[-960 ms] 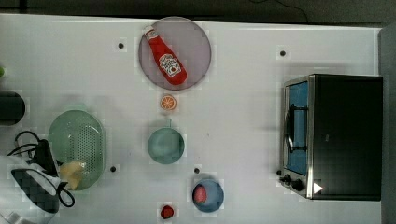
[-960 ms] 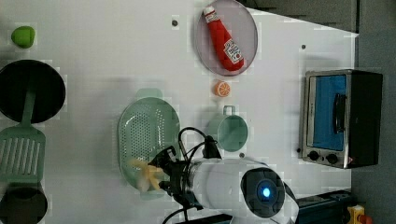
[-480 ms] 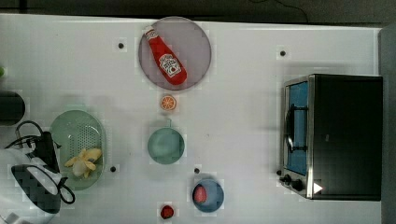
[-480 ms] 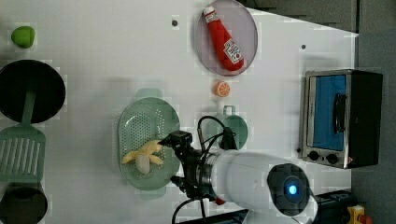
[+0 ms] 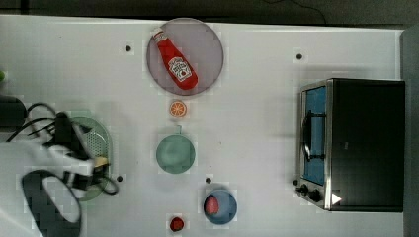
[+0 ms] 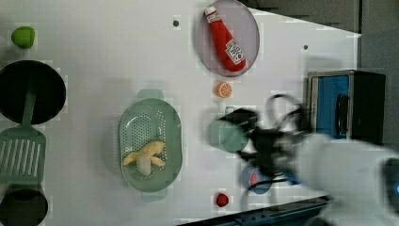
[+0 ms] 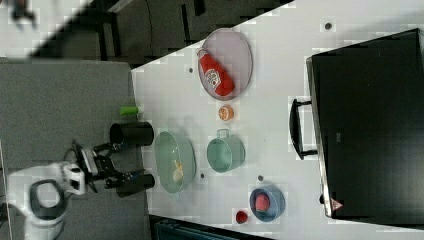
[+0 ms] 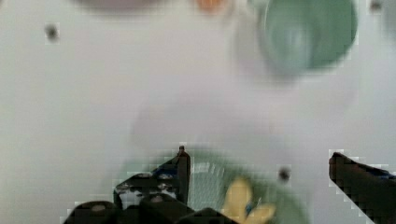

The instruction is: Pick Banana and place it in strainer.

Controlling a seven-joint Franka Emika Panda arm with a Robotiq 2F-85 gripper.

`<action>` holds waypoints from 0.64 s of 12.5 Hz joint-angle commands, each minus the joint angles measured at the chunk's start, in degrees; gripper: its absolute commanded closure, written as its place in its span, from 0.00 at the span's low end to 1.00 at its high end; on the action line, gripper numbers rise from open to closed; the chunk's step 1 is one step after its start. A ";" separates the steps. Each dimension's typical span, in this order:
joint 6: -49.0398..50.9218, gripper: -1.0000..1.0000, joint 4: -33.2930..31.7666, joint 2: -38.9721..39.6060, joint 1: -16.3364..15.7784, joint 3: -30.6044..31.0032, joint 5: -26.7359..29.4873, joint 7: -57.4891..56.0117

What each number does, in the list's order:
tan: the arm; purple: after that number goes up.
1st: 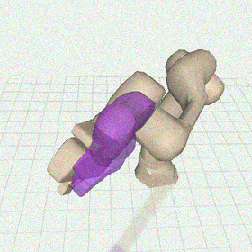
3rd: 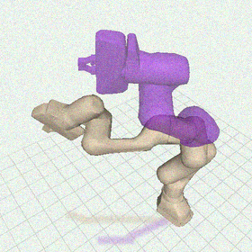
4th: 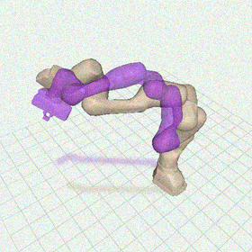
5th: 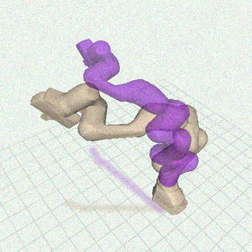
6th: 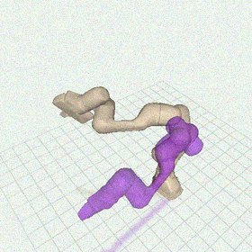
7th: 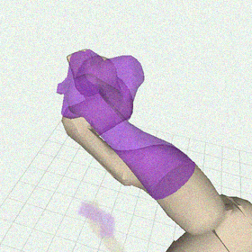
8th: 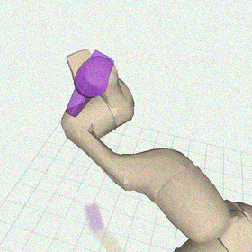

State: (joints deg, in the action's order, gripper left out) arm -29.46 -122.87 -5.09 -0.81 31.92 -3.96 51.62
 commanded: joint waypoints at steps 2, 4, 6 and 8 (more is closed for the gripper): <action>11.47 0.00 2.88 -7.40 6.49 -14.80 -0.78 -34.42; 15.05 0.00 3.01 -10.95 6.60 -22.63 -0.71 -45.65; 15.33 0.00 3.04 -13.19 6.56 -28.34 -0.71 -50.50; 16.90 0.00 3.05 -14.44 6.53 -30.42 -0.48 -51.10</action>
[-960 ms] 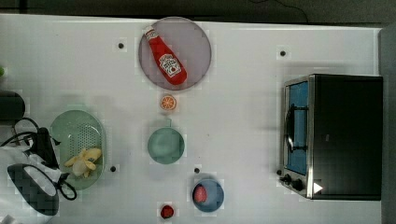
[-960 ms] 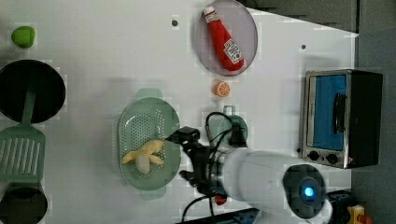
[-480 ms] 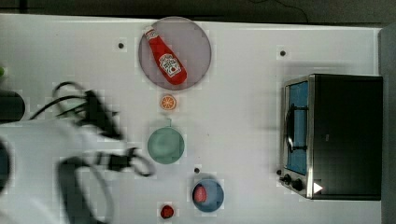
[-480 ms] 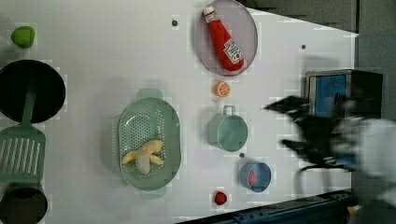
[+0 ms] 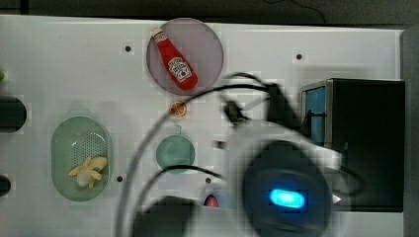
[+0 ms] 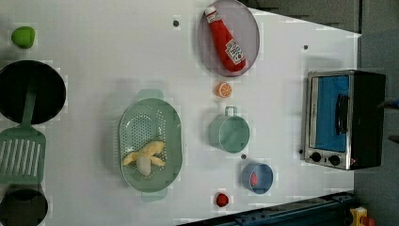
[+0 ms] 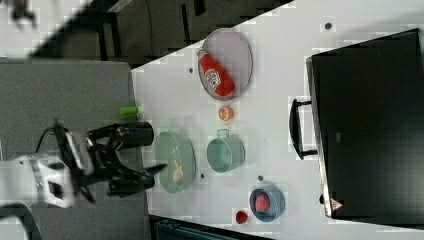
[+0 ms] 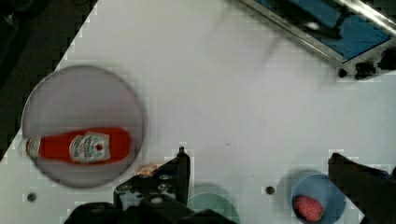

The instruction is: Pick Banana and place it in strainer.

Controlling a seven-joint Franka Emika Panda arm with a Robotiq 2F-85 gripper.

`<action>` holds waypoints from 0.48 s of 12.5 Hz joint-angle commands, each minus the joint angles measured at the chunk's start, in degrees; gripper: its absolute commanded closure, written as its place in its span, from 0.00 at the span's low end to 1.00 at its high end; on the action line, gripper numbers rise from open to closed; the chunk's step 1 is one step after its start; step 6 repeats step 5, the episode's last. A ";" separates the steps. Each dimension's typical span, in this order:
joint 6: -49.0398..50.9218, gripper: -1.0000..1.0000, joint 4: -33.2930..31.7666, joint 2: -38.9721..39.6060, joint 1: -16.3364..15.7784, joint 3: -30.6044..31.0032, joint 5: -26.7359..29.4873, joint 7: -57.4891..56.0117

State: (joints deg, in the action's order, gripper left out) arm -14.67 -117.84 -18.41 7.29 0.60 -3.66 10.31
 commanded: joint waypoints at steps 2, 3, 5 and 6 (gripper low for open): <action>2.20 0.00 -1.93 -1.62 -1.58 1.10 -0.29 -9.76; 2.25 0.00 -1.93 -1.64 -1.59 1.29 0.00 -9.66; 3.59 0.00 -1.93 -1.79 -1.67 1.40 1.33 -9.62; 3.59 0.00 -1.93 -1.79 -1.67 1.40 1.33 -9.62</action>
